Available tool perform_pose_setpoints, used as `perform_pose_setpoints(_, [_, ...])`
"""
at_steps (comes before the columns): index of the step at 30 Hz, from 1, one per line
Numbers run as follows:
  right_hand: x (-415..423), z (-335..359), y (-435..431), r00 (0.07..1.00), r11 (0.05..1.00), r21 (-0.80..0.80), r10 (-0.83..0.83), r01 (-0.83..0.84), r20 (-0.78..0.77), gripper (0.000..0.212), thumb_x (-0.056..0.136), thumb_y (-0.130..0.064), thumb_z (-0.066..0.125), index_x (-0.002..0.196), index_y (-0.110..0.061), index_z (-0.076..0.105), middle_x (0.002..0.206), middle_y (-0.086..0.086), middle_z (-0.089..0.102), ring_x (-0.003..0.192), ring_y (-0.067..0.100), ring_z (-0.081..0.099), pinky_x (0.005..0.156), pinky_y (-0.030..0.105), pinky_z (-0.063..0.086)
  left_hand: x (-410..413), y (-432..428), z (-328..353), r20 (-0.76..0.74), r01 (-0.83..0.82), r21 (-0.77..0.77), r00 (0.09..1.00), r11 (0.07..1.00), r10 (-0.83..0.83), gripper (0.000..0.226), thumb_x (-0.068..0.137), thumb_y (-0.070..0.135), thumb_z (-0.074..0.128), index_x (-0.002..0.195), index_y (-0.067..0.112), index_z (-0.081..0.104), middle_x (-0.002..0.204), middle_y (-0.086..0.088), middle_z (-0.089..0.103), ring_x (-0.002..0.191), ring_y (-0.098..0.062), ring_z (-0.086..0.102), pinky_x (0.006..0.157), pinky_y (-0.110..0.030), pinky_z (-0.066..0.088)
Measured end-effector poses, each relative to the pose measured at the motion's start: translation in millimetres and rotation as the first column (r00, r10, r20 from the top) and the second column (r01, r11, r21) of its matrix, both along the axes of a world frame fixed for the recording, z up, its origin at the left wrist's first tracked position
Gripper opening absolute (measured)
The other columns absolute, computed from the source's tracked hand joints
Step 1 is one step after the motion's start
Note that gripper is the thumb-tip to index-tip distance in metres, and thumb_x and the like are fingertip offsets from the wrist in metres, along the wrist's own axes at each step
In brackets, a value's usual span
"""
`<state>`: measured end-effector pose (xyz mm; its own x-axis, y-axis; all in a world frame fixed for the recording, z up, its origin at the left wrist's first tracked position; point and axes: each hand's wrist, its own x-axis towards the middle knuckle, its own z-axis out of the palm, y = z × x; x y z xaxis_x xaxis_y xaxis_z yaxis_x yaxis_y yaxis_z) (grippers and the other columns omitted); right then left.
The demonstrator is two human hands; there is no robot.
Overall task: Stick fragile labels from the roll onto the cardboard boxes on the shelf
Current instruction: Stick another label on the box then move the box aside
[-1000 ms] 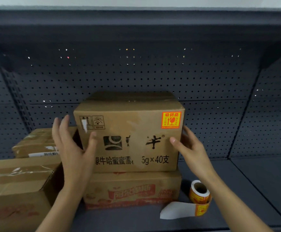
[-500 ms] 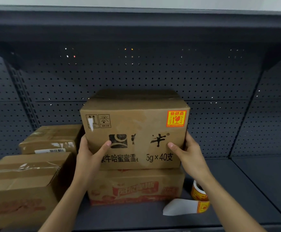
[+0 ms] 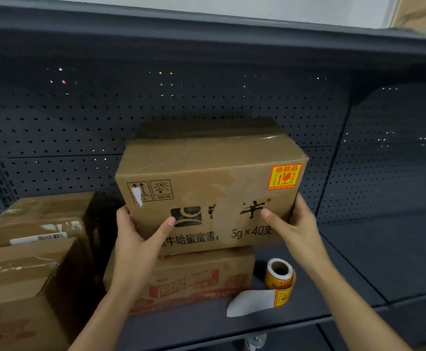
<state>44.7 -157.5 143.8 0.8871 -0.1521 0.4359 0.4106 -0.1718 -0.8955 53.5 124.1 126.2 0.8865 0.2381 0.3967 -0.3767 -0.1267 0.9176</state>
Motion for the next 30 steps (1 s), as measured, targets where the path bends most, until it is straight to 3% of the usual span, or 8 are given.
perform_pose_setpoints(4, [-16.2,0.0,-23.4,0.997,0.997,0.023,-0.068,0.068,0.038,0.056,0.078,-0.028,0.076,0.130,-0.025,0.056,0.119,-0.014,0.071,0.113,0.005,0.066,0.090,0.025,0.056,0.7,-22.7,-0.1,-0.010,0.064,0.007,0.998,0.998,-0.064,0.070,0.068,0.043,0.082,0.126,0.040,0.042,0.120,0.026,0.062,0.112,0.008,0.059,0.098,-0.032,0.049])
perform_pose_setpoints(8, [-35.5,0.7,-49.4,0.985,0.987,0.046,-0.156,0.153,0.067,0.054,0.078,-0.027,0.076,0.128,-0.025,0.056,0.118,-0.012,0.071,0.113,0.007,0.066,0.091,0.027,0.056,-1.2,-53.0,4.3,0.004,0.125,0.029,0.992,0.992,-0.125,0.066,0.065,0.041,0.083,0.115,0.048,0.041,0.116,0.032,0.058,0.109,0.013,0.057,0.096,-0.027,0.046])
perform_pose_setpoints(16, [-71.4,-4.3,-111.3,0.943,0.946,0.067,-0.322,0.317,0.083,0.052,0.082,-0.025,0.073,0.130,-0.023,0.055,0.118,-0.016,0.070,0.112,0.004,0.065,0.087,0.020,0.055,0.3,-123.3,2.4,-0.001,0.243,0.077,0.970,0.967,-0.243,0.077,0.071,0.028,0.088,0.128,0.036,0.037,0.121,0.024,0.053,0.116,-0.002,0.056,0.098,-0.031,0.045])
perform_pose_setpoints(19, [-79.8,-8.2,-134.9,0.930,0.931,0.079,-0.362,0.356,0.062,0.049,0.082,-0.031,0.071,0.129,-0.026,0.056,0.117,-0.018,0.070,0.112,0.003,0.065,0.088,0.020,0.055,3.7,-149.5,-2.1,-0.012,0.282,0.116,0.959,0.952,-0.282,0.086,0.070,0.031,0.089,0.137,0.036,0.035,0.121,0.027,0.052,0.117,-0.004,0.055,0.099,-0.033,0.046])
perform_pose_setpoints(24, [-79.6,-15.2,-170.8,0.922,0.920,0.091,-0.385,0.382,0.022,0.046,0.084,-0.038,0.065,0.128,-0.026,0.057,0.115,-0.019,0.070,0.110,0.000,0.065,0.083,0.015,0.053,13.0,-185.3,-5.0,-0.037,0.306,0.168,0.952,0.937,-0.304,0.090,0.068,0.034,0.091,0.141,0.037,0.038,0.134,0.014,0.056,0.125,-0.010,0.055,0.105,-0.045,0.050])
perform_pose_setpoints(30, [-63.8,-20.7,-213.1,0.908,0.903,0.102,-0.419,0.418,-0.011,0.050,0.088,-0.044,0.061,0.133,-0.025,0.056,0.120,-0.016,0.069,0.110,-0.001,0.064,0.084,0.017,0.053,22.7,-225.6,-2.0,-0.044,0.302,0.209,0.953,0.930,-0.299,0.092,0.070,0.034,0.089,0.144,0.034,0.035,0.136,0.010,0.054,0.125,-0.012,0.053,0.102,-0.037,0.048])
